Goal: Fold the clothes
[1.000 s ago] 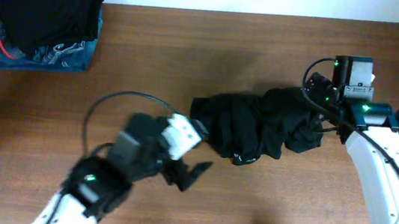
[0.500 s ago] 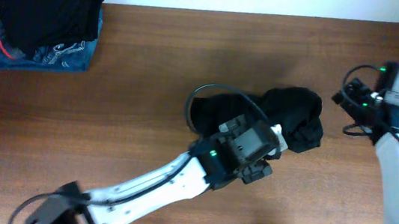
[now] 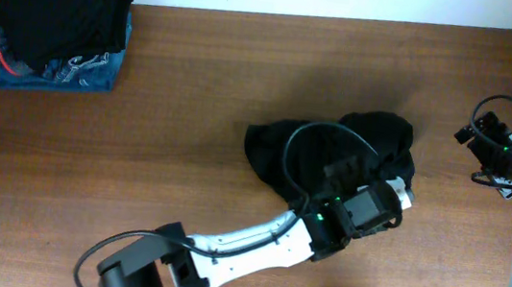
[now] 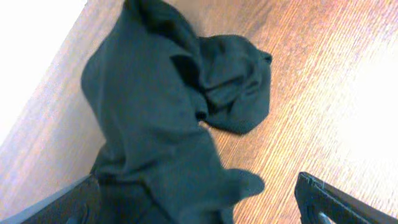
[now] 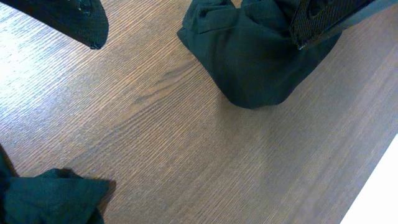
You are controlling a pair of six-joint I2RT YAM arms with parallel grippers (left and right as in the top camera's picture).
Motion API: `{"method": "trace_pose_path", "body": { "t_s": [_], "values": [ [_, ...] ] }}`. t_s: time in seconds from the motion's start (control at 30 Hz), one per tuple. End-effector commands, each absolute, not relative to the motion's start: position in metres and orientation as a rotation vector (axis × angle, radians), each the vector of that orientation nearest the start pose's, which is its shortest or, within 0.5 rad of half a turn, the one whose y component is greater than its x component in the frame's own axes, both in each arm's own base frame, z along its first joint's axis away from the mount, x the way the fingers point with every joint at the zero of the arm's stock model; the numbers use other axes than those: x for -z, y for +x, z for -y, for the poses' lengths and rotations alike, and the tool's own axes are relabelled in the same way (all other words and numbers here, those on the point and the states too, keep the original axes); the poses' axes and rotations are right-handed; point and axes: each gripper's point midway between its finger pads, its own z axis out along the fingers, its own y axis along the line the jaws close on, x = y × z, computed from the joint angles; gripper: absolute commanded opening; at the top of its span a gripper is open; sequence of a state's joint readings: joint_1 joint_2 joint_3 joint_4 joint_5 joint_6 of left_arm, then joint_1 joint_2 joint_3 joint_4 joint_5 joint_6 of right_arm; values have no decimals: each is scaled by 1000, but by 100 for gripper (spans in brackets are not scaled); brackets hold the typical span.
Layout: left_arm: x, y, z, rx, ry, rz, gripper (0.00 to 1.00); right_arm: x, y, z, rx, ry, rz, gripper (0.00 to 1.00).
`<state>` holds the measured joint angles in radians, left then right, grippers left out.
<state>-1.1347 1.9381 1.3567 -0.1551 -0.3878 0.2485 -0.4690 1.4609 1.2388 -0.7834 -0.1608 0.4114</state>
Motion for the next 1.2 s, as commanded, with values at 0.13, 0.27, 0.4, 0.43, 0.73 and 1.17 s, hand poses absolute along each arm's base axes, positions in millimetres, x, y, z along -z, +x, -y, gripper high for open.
{"method": "trace_pose_path", "body": {
  "t_s": [0.13,0.27,0.4,0.43,0.73,1.17],
  "values": [
    [-75,297,452,-91,1281,-1862,99,-179,347,143,-198,1015,-2350,99],
    [-64,299,453,-102,1281,-1865,99,-178,346,142,-199,1020,-2357,99],
    [-53,304,452,-137,1265,-1865,99,-177,345,142,-200,1021,-2360,99],
    [-52,305,452,-138,1263,-1866,99,-177,345,142,-200,1021,-2360,99],
    [-52,319,451,-203,1162,-1840,99,-175,342,141,-202,1028,-2373,99],
    [-42,330,432,-326,1132,-1860,98,-174,340,140,-203,1034,-2382,99]
  ]
}}
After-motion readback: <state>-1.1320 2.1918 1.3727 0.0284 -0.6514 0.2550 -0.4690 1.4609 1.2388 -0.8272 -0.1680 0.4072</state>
